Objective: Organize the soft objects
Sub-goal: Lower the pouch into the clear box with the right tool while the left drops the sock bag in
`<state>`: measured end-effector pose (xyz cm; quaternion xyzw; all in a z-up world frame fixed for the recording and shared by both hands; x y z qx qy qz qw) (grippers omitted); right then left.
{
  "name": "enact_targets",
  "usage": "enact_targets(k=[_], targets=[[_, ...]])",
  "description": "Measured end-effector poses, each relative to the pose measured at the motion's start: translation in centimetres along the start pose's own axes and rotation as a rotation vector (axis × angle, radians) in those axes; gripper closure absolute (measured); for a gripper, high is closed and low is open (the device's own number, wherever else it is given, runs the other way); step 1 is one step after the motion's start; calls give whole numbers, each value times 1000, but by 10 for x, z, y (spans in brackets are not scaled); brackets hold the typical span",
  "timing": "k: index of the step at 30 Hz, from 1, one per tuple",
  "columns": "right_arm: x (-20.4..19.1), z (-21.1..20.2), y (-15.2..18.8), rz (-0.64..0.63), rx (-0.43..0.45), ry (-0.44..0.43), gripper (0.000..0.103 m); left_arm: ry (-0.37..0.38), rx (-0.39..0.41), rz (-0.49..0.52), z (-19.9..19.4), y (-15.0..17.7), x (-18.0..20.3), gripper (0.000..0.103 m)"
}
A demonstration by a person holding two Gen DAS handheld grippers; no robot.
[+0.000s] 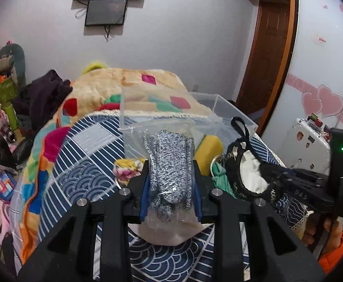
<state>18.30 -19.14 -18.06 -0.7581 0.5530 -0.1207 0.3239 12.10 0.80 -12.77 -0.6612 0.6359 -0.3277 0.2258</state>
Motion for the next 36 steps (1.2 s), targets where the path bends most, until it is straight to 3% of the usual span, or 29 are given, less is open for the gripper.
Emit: enact_targets(k=[7, 19, 27, 36], targets=[[-6, -41, -28, -26, 144, 27, 91, -17, 43, 6, -12, -19, -5, 73], [-34, -71, -81, -135, 292, 35, 92, -20, 63, 29, -3, -67, -10, 73], [-46, -65, -119, -167, 366, 47, 92, 3, -14, 35, 31, -94, -13, 73], [-50, -24, -138, -165, 320, 83, 92, 10, -153, 46, 90, -107, -16, 73]])
Point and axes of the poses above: each gripper's, at about its wrist camera, not at the fingertips, and z roughly the way its jaws point, x to its right, y to its underside, the point moved 8 cm from there along z, roughly the way its jaws point, and after that the axes turned 11 degrees about -x, right-handed, at the moved point
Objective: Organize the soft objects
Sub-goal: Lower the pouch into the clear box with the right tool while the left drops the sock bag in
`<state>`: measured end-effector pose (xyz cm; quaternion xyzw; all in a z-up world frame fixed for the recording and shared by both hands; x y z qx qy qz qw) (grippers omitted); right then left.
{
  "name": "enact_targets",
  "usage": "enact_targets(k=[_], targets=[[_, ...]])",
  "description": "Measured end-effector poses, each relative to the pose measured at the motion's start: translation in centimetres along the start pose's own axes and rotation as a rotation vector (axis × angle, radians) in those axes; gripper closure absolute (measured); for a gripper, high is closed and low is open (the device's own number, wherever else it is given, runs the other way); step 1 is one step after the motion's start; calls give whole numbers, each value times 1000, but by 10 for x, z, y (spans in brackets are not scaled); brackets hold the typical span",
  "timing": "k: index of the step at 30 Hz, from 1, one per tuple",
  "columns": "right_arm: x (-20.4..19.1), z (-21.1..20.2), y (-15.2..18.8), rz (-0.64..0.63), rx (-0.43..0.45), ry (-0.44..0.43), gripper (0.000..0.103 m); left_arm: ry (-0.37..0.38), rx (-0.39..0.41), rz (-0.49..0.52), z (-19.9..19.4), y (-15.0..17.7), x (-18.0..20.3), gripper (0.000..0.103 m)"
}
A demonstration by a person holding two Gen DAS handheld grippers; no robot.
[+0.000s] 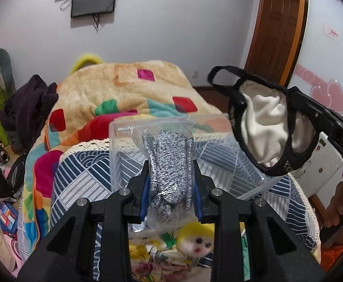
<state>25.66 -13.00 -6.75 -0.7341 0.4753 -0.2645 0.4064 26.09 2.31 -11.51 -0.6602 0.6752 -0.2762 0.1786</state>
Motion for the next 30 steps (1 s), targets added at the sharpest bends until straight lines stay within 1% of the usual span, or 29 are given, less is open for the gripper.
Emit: enact_targets(k=[4, 8, 10, 14, 17, 19, 20, 21, 23, 24, 25, 27, 28, 30], targets=[[-1, 22, 12, -11, -70, -1, 92, -14, -51, 27, 22, -3, 4, 73], [1, 41, 25, -20, -157, -13, 92, -48, -104, 76, 42, -2, 9, 73], [4, 47, 30, -22, -194, -19, 92, -47, -150, 86, 54, 1, 11, 73], [11, 58, 40, -17, -274, -41, 91, -36, -167, 76, 59, 4, 10, 73], [14, 62, 48, -33, -316, -33, 91, -45, -169, 87, 59, 6, 12, 69], [15, 64, 52, -32, -347, -41, 89, -43, -168, 88, 58, 6, 13, 63], [17, 66, 54, -29, -359, -43, 88, -44, -161, 89, 55, 6, 13, 53], [18, 65, 57, -29, -367, -42, 88, -50, -151, 88, 53, 5, 13, 40], [19, 64, 59, -26, -376, -38, 88, -60, -113, 90, 44, 3, 12, 34], [19, 62, 60, -25, -378, -46, 87, -62, -104, 92, 40, 2, 11, 34], [19, 60, 60, -26, -379, -53, 86, -62, -97, 92, 37, 2, 11, 34], [18, 56, 60, -33, -377, -61, 75, -54, -83, 86, 28, 0, 8, 32], [17, 51, 59, -36, -366, -65, 71, -52, -75, 80, 24, 0, 7, 31], [15, 42, 56, -41, -341, -65, 54, -50, -52, 69, 13, -1, 5, 26]])
Point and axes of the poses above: each gripper's, at about its wrist camera, not at the fingertips, and z roughly the way its jaws point, x to its right, y to its underside, the point moved 8 cm from there along z, roughly the way its jaws point, and after that the axes turned 11 degrees about -x, right-handed, at the moved point
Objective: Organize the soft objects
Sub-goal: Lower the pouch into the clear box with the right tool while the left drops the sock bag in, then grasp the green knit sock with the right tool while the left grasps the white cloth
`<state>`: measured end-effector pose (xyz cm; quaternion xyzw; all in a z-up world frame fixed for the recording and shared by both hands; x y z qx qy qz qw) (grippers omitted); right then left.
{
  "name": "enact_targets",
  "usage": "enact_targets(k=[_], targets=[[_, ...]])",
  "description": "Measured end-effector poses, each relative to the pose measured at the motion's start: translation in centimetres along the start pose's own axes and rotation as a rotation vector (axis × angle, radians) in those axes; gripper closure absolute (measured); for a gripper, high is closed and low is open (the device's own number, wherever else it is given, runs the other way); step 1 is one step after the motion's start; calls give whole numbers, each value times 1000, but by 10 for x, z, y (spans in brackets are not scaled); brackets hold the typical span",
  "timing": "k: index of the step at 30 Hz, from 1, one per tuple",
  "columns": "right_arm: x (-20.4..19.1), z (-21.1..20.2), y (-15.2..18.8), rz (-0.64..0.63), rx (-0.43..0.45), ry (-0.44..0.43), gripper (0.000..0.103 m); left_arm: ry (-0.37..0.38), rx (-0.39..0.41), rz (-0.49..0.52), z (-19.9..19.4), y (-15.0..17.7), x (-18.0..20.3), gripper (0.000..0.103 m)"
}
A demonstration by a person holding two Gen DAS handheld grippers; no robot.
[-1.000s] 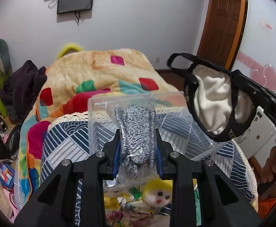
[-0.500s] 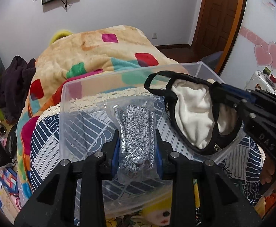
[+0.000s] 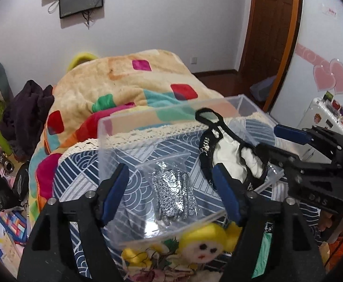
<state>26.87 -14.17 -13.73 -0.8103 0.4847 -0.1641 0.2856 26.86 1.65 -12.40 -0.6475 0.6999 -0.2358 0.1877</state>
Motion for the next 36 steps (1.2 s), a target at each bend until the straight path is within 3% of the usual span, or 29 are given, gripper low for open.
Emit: enact_targets(k=[5, 9, 15, 26, 36], targets=[[-9, -27, -4, -10, 83, -15, 39, 9, 63, -28, -30, 6, -5, 14], [-21, -54, -4, -23, 156, -17, 21, 7, 97, -40, -48, 19, -8, 11], [-38, -75, 11, -57, 211, -21, 16, 15, 104, -59, -63, 53, -9, 9], [-52, -42, 62, -15, 91, -77, 16, -8, 31, -23, -49, 120, 7, 8], [-57, -4, 101, 16, -48, -134, 18, 20, -52, -28, -18, 157, 22, 8]])
Point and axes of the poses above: each gripper's, at about its wrist camera, not at the fingertips, and z roughly the way its jaws point, x to its right, y to its underside, the point moved 8 cm from there along z, roughly the way its jaws point, and after that the axes turned 11 degrees about -x, right-handed, at the moved point
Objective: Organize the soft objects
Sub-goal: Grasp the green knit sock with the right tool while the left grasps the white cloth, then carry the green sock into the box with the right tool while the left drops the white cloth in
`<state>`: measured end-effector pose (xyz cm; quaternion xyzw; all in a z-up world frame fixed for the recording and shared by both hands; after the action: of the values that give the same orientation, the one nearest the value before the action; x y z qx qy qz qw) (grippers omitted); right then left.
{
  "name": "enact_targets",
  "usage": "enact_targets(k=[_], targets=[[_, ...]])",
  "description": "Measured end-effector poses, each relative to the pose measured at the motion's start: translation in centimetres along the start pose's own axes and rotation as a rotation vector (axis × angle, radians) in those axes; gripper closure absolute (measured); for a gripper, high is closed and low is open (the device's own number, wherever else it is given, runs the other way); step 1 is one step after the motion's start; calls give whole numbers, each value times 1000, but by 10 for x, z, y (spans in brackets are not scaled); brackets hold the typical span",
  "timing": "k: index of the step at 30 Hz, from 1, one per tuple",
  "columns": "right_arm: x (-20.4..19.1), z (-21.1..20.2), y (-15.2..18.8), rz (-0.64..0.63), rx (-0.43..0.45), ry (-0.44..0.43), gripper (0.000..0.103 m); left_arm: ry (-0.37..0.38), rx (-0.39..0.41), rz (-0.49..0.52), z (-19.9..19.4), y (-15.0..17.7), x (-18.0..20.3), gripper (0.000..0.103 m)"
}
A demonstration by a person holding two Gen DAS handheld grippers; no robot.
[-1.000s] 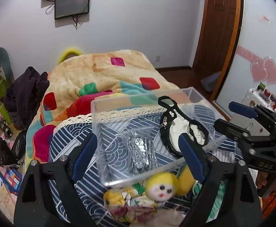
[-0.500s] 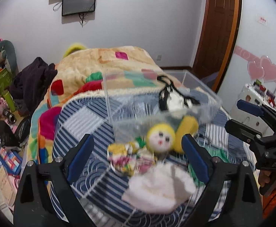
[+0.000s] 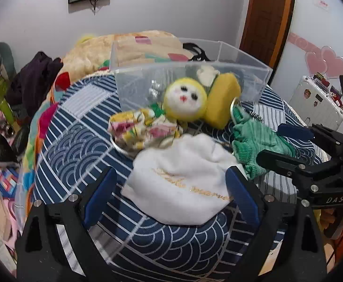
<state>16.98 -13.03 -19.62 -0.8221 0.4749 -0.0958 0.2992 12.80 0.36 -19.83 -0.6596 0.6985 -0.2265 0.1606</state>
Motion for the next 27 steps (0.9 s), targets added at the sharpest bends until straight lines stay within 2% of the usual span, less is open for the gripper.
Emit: enact_targets(k=[2, 4, 5, 7, 9, 10, 18, 21, 27], targets=[[2, 2, 8, 6, -11, -6, 19, 18, 2, -21, 1, 2, -1, 8], [2, 1, 12, -5, -4, 16, 29, 30, 8, -34, 2, 3, -2, 8], [2, 0, 13, -15, -6, 23, 37, 38, 10, -38, 2, 3, -2, 9], [0, -1, 14, -21, -11, 9, 52, 53, 10, -35, 2, 5, 0, 18], [-3, -1, 17, -31, -13, 4, 65, 73, 5, -17, 2, 9, 4, 31], [-4, -2, 18, -32, -14, -1, 68, 76, 7, -8, 1, 9, 7, 33], [1, -6, 18, -9, -5, -9, 85, 71, 31, 51, -13, 14, 18, 66], [1, -10, 17, 0, 6, -14, 89, 85, 35, 41, -19, 15, 17, 73], [3, -26, 13, 5, 53, -18, 90, 97, 70, 29, -36, 9, 12, 75]])
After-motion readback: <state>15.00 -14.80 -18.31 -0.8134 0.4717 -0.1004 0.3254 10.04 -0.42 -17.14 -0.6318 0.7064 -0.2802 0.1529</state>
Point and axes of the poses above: each gripper's, at about its wrist camera, not at the fingertips, and z roughly the way its jaws point, x to its right, y to its underside, the point moved 8 cm from there along z, roughly the way its jaws point, and after that the axes turned 11 degrees about -x, right-handed, at the moved point
